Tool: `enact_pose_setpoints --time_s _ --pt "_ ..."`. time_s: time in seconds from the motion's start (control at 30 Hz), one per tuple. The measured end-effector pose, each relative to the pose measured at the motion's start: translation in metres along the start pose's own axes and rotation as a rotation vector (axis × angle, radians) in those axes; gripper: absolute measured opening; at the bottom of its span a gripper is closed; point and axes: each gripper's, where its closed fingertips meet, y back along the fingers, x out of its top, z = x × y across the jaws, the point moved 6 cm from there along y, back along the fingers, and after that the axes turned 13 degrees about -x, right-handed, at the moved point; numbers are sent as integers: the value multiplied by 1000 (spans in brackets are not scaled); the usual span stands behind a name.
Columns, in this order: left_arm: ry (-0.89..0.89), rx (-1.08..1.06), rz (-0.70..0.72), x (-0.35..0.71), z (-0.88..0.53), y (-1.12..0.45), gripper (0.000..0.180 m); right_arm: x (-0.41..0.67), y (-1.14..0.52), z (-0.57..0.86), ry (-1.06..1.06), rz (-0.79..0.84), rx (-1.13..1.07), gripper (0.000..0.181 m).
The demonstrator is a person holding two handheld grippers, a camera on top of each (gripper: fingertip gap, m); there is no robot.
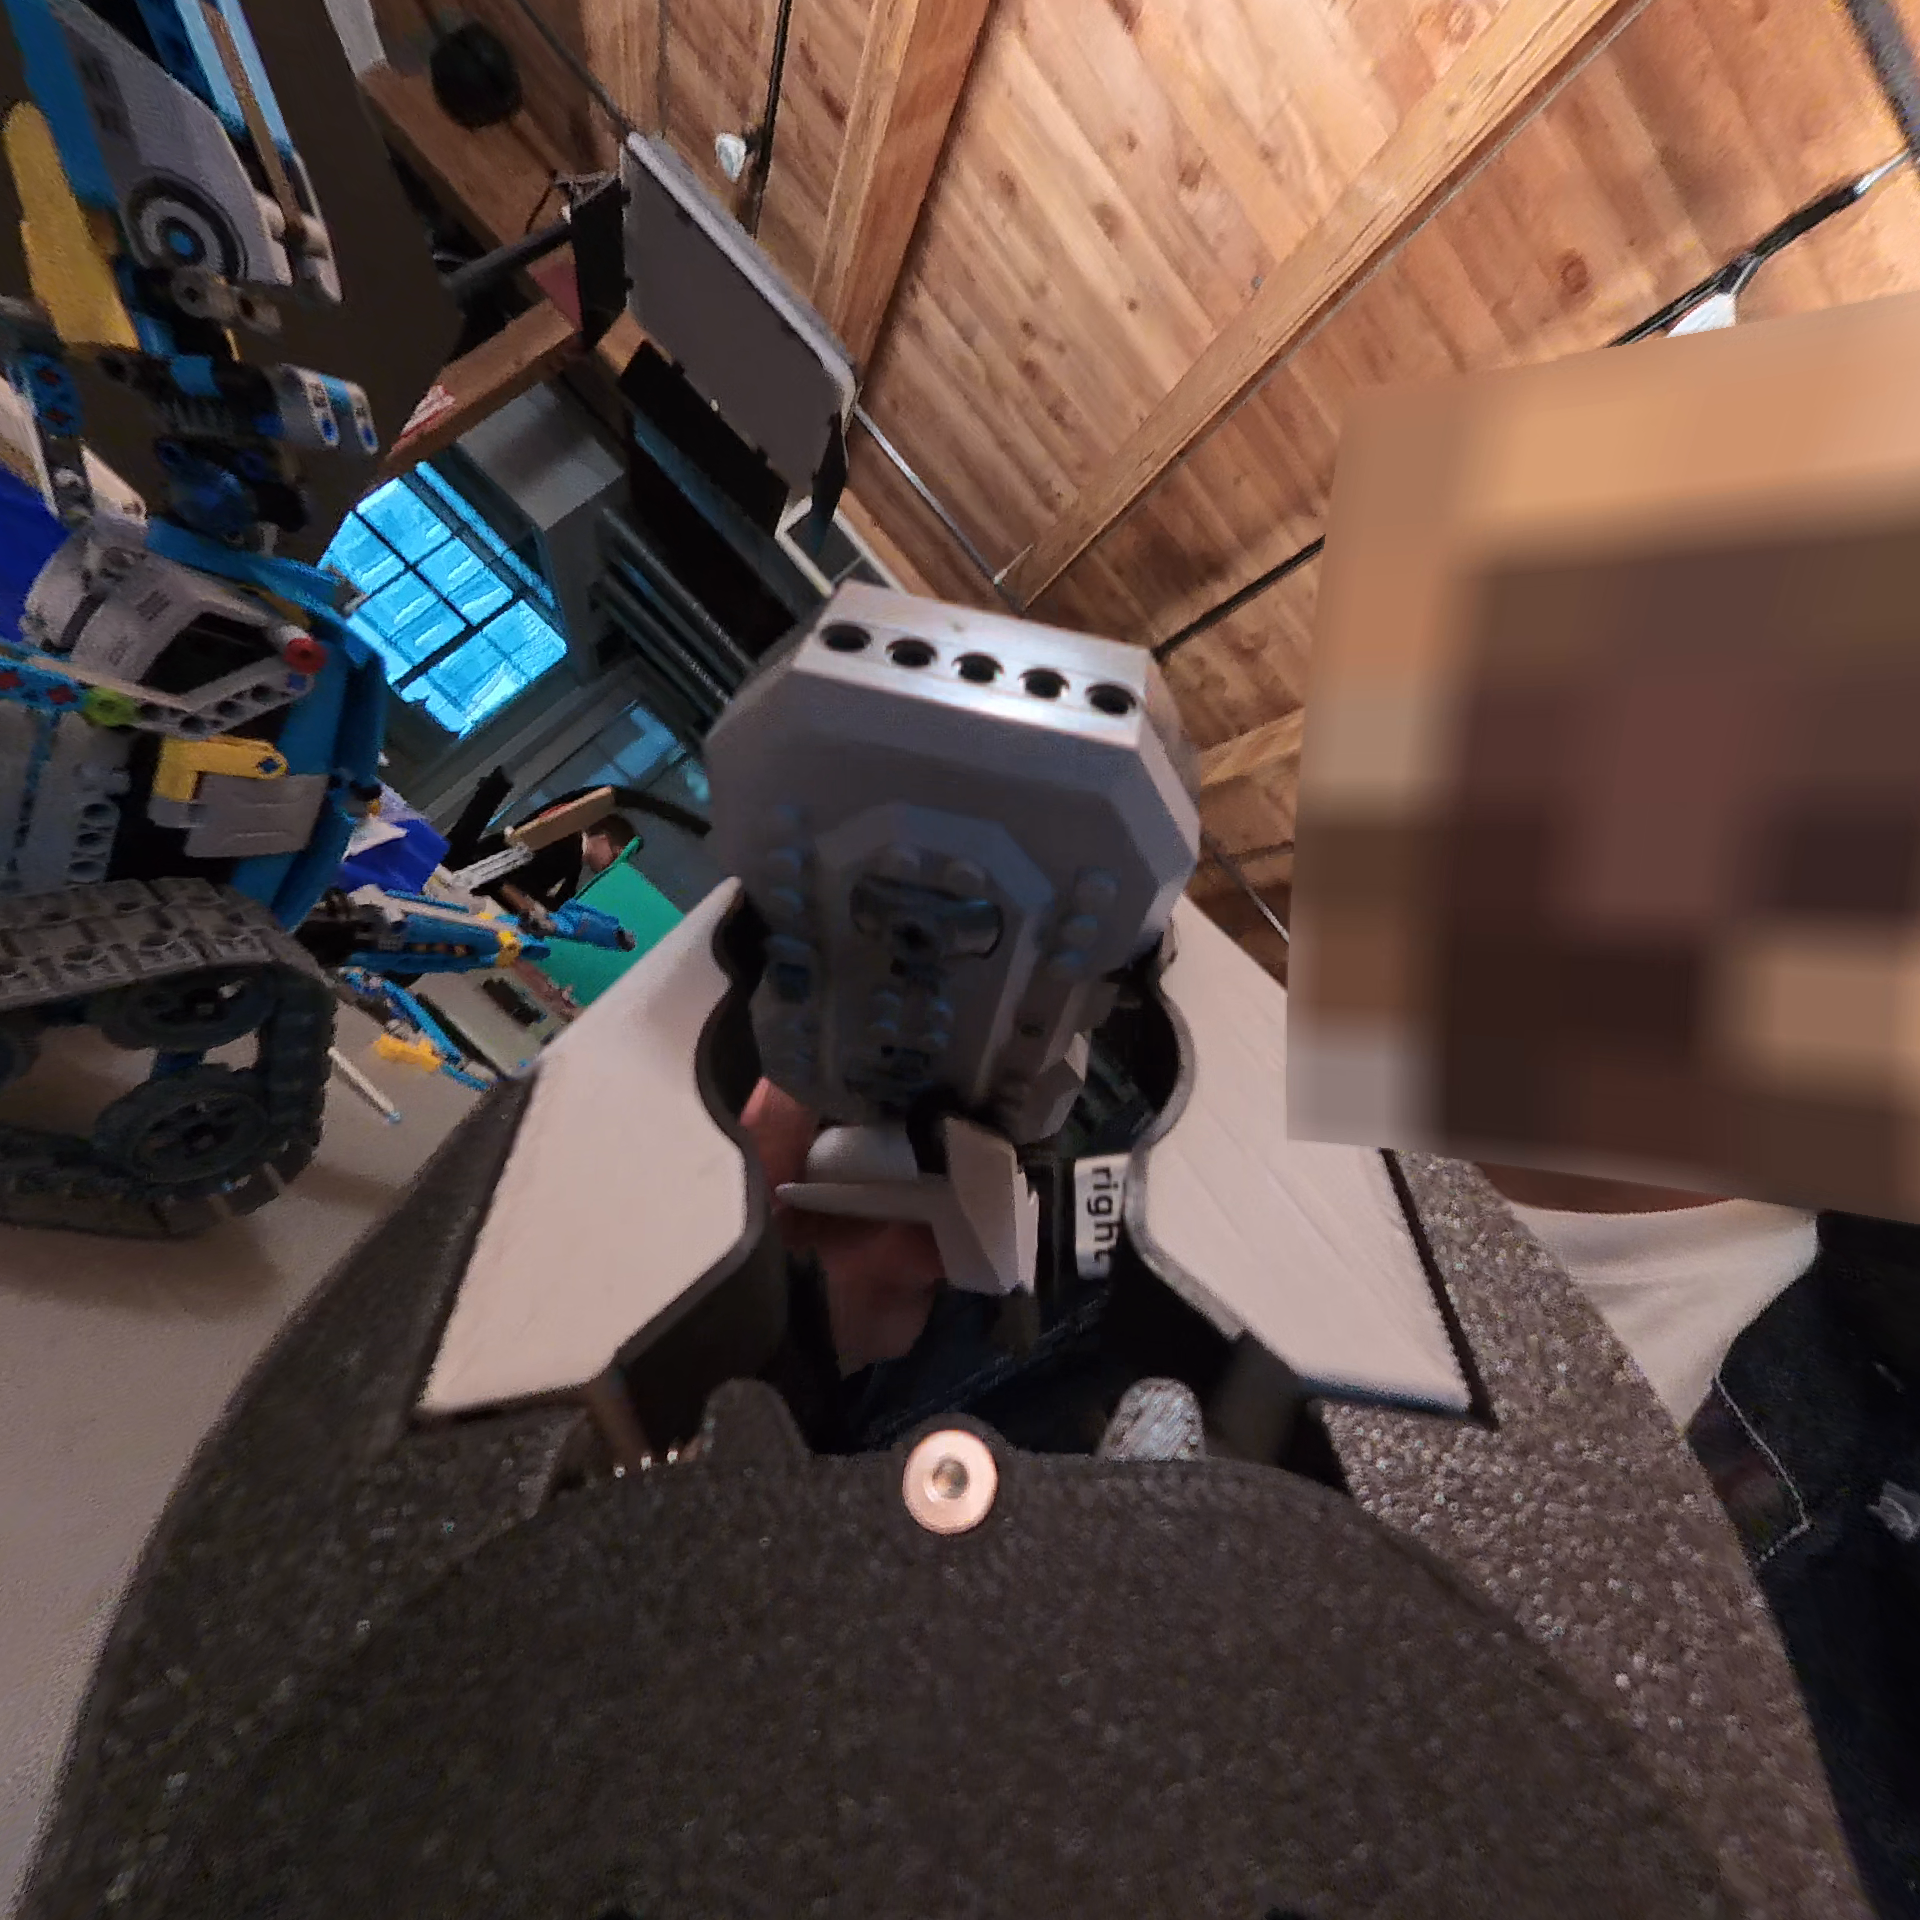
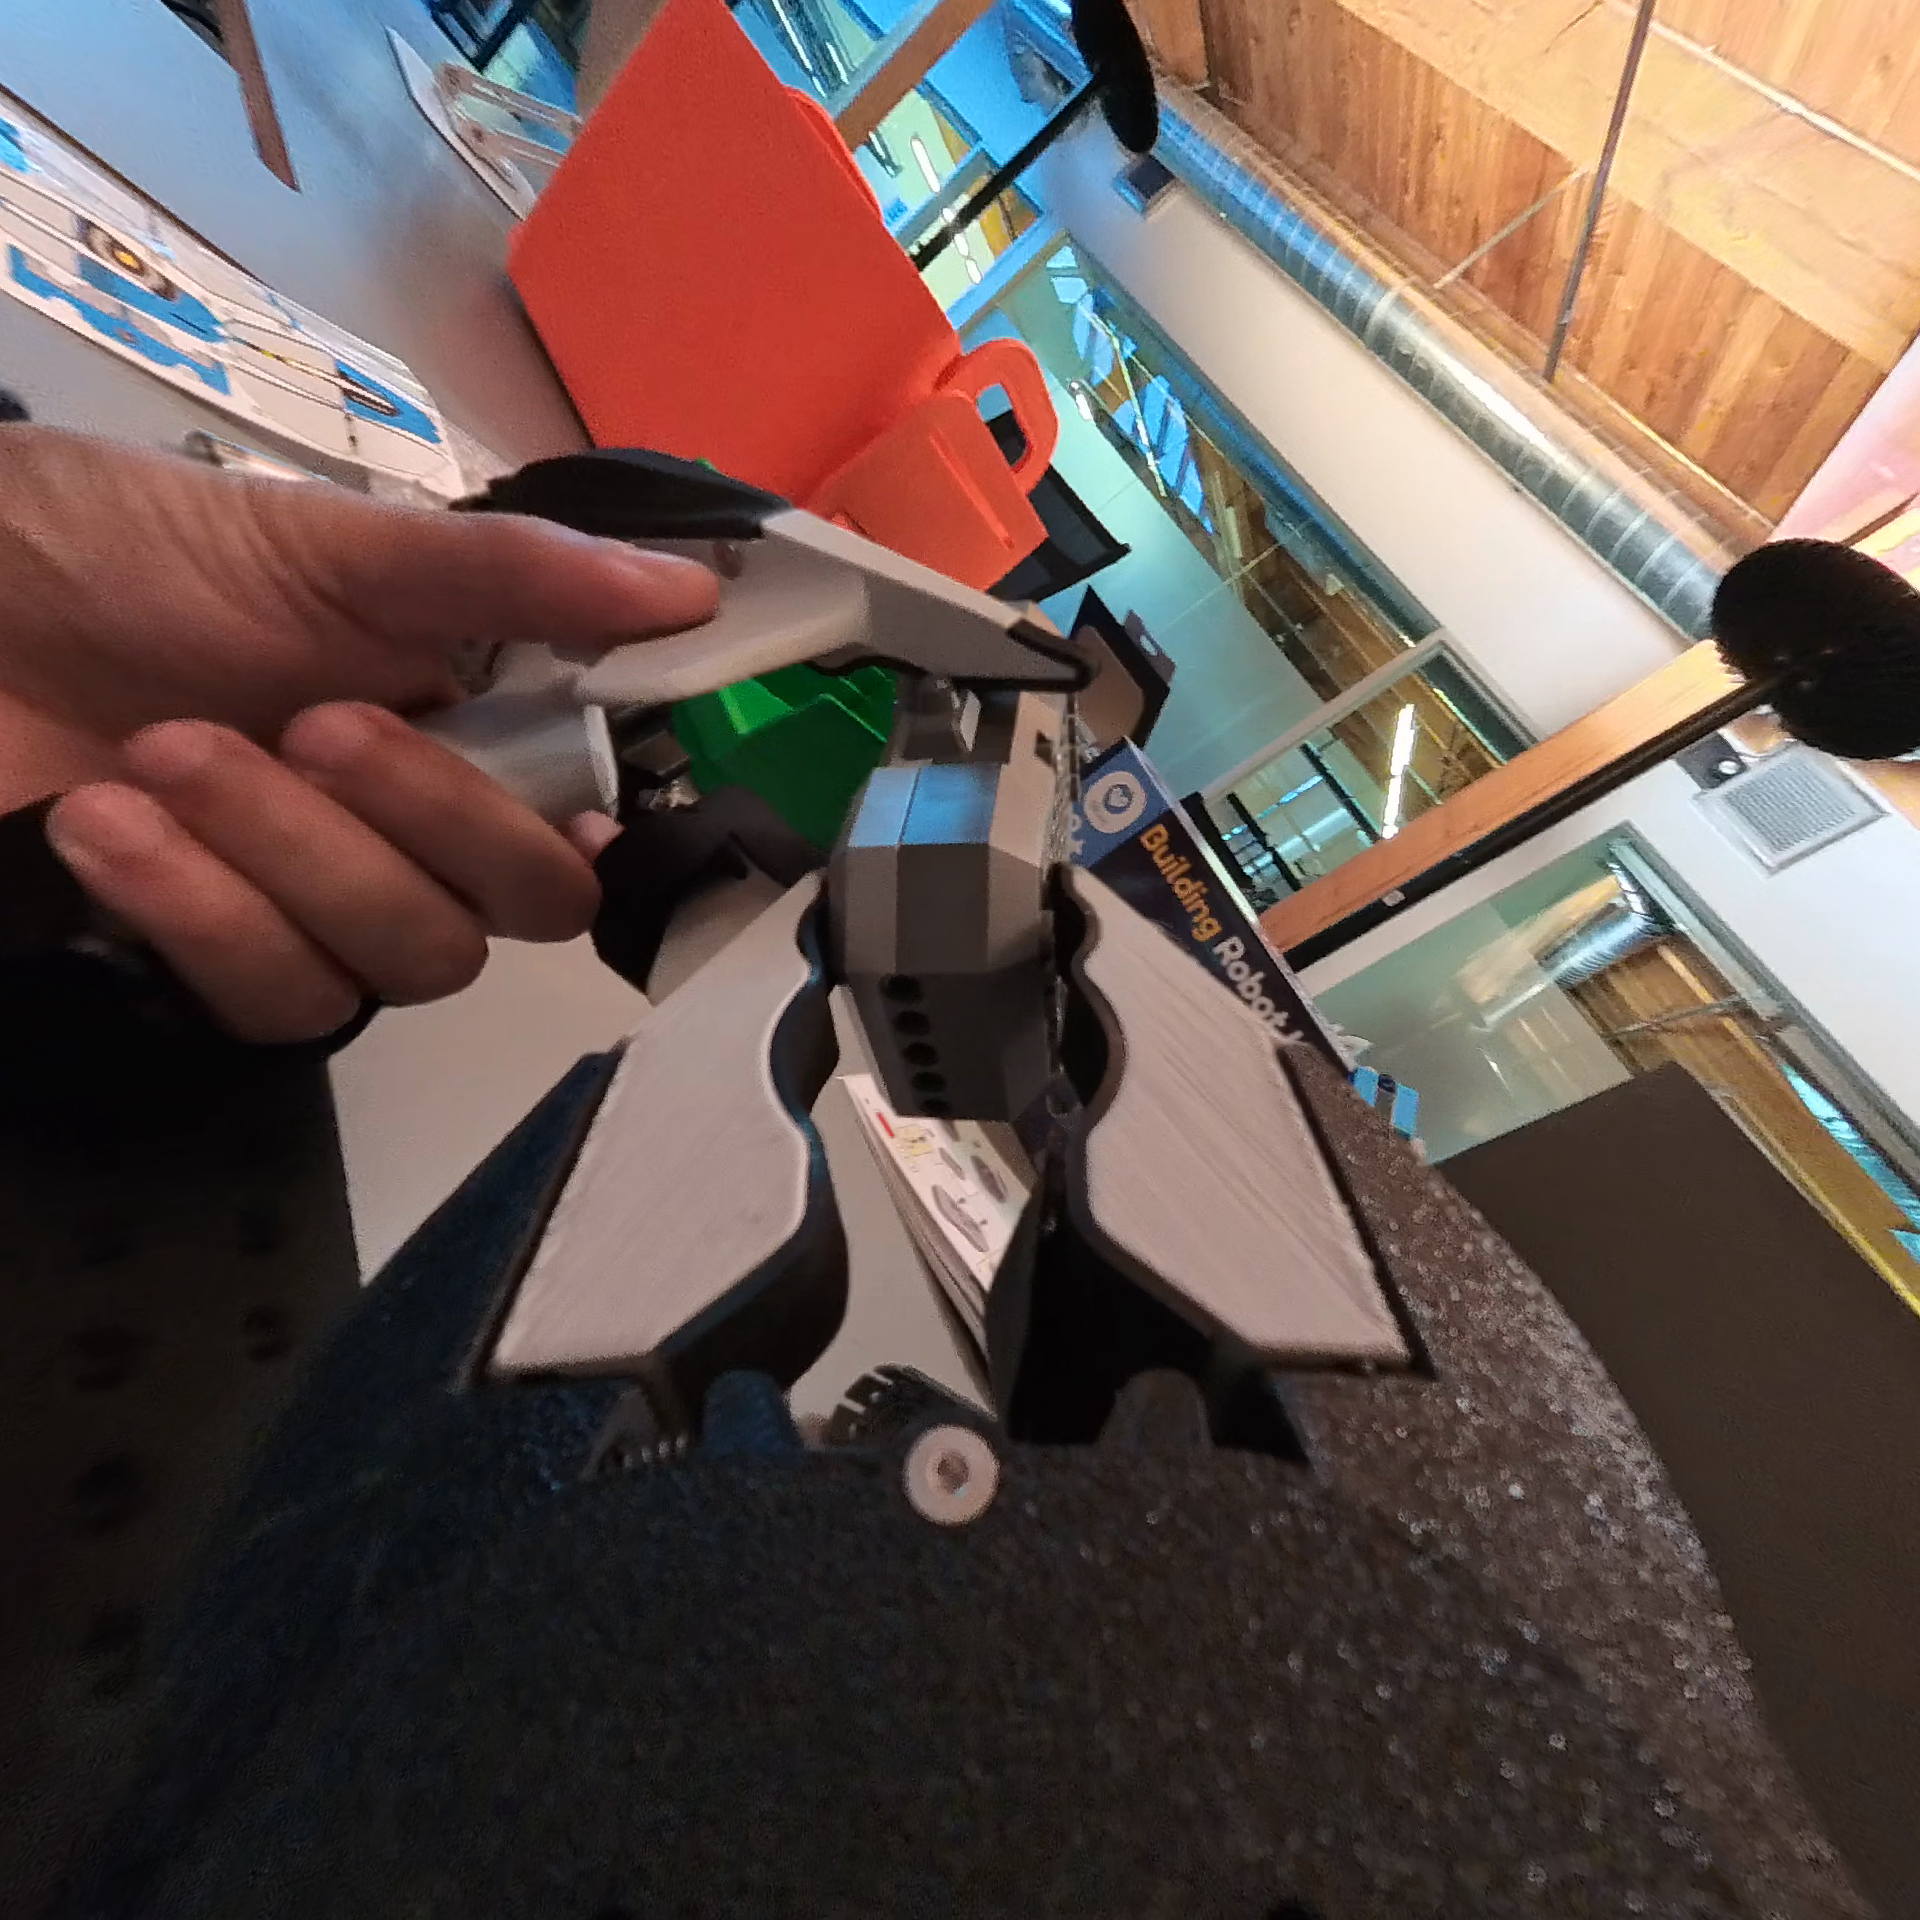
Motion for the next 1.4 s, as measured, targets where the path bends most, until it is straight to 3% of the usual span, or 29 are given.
enact_pose_setpoints --time_s 0.2,0.47,0.63,0.73,0.8,0.87,0.93,1.1,1.3,1.4 --pt "-29 -4 99 1 -6 -1 78 2 -2 0 79 -26 -103 38" --pt "-114 222 43 12 -2 7 92 -8 -7 -6 207 -72 -119 38" --pt "-136 137 -28 18 14 -7 99 1 -2 1 92 -15 -113 38" --pt "-84 10 15 19 15 -6 102 8 4 5 29 49 -100 38" --pt "-43 -11 -33 15 12 -5 105 13 9 7 38 97 -110 38" --pt "14 -30 -139 10 15 -6 113 14 13 5 100 158 -93 37" --pt "14 7 -303 7 24 -4 108 12 19 -1 182 220 4 37" --pt "-104 255 -892 14 39 20 95 6 26 -7 276 287 178 37" --pt "-71 358 -1571 10 36 25 90 -13 20 -19 411 355 423 38" --pt "-128 399 -1762 -1 25 26 90 -16 15 -20 414 375 485 38"
